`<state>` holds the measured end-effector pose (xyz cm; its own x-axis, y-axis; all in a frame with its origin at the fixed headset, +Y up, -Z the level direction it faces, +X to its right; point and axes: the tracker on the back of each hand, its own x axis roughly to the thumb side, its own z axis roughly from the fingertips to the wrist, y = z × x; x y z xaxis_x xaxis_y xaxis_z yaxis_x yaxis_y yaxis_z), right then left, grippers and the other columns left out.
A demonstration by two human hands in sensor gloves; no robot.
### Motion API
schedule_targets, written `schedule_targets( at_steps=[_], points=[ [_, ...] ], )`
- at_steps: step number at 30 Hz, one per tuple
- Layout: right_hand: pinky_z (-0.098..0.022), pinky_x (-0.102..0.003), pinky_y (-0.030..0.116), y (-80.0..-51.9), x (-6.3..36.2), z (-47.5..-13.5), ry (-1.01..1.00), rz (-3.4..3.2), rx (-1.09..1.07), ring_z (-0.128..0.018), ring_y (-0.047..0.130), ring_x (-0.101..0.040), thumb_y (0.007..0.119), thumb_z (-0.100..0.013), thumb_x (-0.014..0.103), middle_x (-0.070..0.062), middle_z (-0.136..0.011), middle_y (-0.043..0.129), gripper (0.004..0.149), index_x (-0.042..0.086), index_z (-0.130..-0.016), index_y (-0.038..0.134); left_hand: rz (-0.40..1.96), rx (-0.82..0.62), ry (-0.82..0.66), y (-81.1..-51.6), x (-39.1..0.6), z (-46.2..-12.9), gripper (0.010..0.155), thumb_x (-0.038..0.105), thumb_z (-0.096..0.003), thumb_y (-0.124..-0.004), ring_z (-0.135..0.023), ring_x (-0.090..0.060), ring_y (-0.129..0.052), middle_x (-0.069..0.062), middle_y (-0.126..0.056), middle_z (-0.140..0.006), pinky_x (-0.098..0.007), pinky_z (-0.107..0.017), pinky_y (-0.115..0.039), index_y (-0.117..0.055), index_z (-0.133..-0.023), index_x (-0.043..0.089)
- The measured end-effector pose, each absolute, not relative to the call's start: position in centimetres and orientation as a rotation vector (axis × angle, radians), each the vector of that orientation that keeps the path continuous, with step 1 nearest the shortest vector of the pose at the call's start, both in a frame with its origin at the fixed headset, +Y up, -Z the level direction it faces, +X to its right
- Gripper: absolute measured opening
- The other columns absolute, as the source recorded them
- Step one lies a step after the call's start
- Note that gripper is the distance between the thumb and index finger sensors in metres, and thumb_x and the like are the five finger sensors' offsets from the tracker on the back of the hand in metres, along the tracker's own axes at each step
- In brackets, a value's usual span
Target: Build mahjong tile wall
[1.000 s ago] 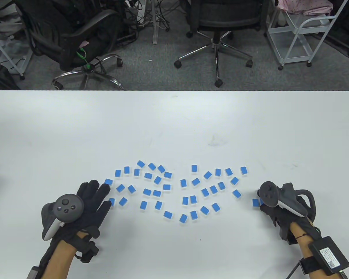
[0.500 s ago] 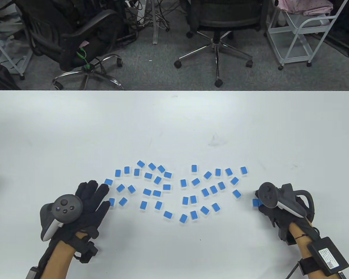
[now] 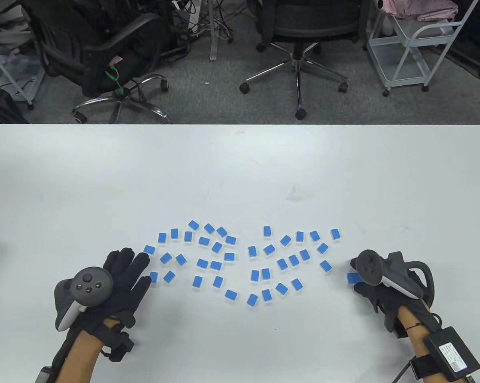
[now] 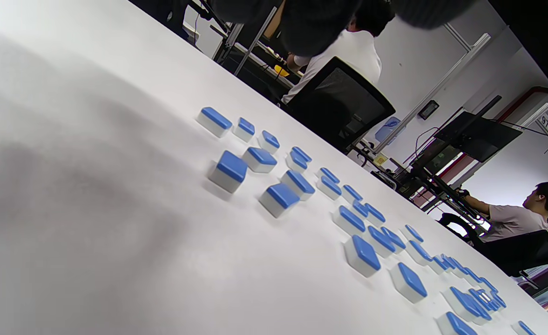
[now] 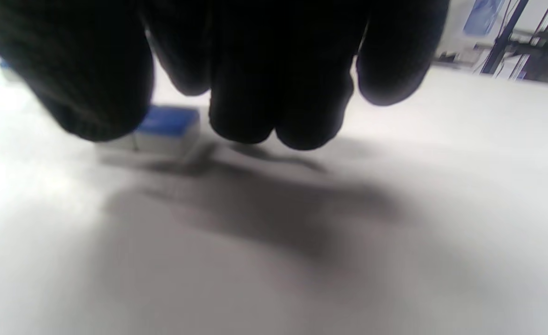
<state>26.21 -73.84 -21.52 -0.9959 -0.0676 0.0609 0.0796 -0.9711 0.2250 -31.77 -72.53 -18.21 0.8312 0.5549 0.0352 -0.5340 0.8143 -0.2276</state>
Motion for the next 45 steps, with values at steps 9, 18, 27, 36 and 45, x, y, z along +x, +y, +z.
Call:
schedule_targets(
  at_steps=[9,18,27,36,45],
  points=[
    [-0.072,-0.061,0.06,-73.2,19.5,-19.5,0.025,-2.853,-0.371,-0.089,0.082,-0.031,0.087,-0.031,0.048,0.0,-0.094,0.084,0.067,0.038,-0.093,0.063,0.574,-0.199,-0.115,-72.5,-31.5,-18.2,0.07,0.064,-0.0499,-0.054,-0.112,-0.032,-0.013,-0.002,-0.025,-0.122,-0.067,-0.074,-0.014,-0.047,-0.113,0.036],
    [-0.073,-0.059,0.06,-75.2,15.0,-21.3,0.017,-2.585,-0.356,-0.085,0.087,-0.024,0.089,-0.032,0.043,0.007,-0.083,0.094,0.056,0.036,-0.086,0.074,0.579,-0.196,-0.109,-72.4,-31.7,-18.1,0.07,0.063,-0.0498,-0.054,-0.112,-0.032,-0.013,-0.002,-0.025,-0.122,-0.067,-0.074,-0.014,-0.047,-0.113,0.036],
    [-0.074,-0.061,0.057,-75.8,14.6,-20.9,-0.004,-2.604,-0.439,-0.078,0.093,-0.022,0.093,-0.028,0.043,0.005,-0.068,0.101,0.056,0.027,-0.081,0.081,0.575,-0.202,-0.116,-72.4,-31.6,-18.1,0.069,0.064,-0.0499,-0.054,-0.112,-0.032,-0.013,-0.002,-0.025,-0.122,-0.067,-0.074,-0.014,-0.047,-0.113,0.036],
    [-0.075,-0.063,0.056,-70.5,19.1,-21.5,0.218,-2.806,-0.204,-0.078,0.093,-0.023,0.091,-0.027,0.047,0.005,-0.066,0.101,0.058,0.025,-0.08,0.082,0.583,-0.203,-0.105,-72.3,-32.0,-18.0,0.069,0.063,-0.0499,-0.054,-0.112,-0.032,-0.013,-0.002,-0.025,-0.122,-0.067,-0.074,-0.014,-0.047,-0.113,0.036],
    [-0.077,-0.064,0.056,-74.9,28.9,-22.7,-0.404,-2.992,0.148,-0.082,0.09,-0.025,0.095,-0.03,0.04,0.003,-0.073,0.099,0.057,0.025,-0.083,0.08,0.588,-0.206,-0.104,-72.5,-31.7,-18.2,0.069,0.063,-0.0499,-0.053,-0.112,-0.032,-0.013,-0.002,-0.025,-0.122,-0.067,-0.074,-0.014,-0.047,-0.113,0.036]
  ],
)
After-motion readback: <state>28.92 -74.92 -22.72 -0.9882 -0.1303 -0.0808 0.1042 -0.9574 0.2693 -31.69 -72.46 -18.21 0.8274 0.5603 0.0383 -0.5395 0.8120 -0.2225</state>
